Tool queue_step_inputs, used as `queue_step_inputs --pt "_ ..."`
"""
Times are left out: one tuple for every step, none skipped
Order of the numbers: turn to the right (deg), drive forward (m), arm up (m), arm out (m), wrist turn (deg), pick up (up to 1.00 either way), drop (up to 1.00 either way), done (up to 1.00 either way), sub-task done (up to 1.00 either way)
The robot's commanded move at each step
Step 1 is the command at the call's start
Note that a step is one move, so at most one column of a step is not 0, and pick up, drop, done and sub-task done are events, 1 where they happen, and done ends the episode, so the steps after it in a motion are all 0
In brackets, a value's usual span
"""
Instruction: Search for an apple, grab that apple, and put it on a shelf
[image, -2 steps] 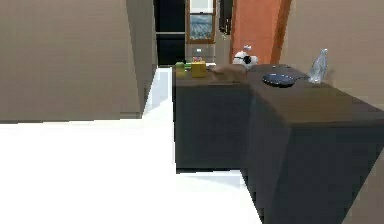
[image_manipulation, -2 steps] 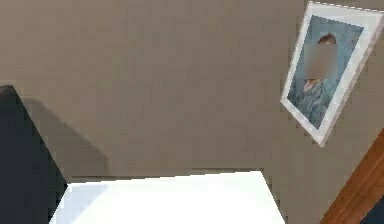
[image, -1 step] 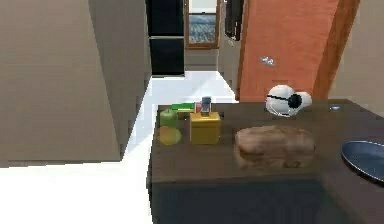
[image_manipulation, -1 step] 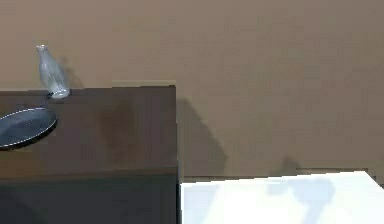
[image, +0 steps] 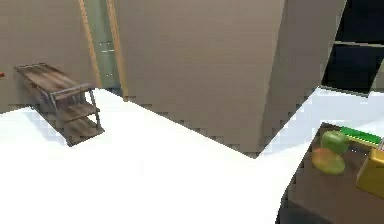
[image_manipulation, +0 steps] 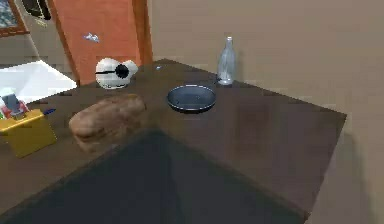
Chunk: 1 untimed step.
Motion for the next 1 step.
queue_step_inputs --pt "-45.0 0.0 0.0 0.0 0.0 0.0 0.0 0.0 0.0"
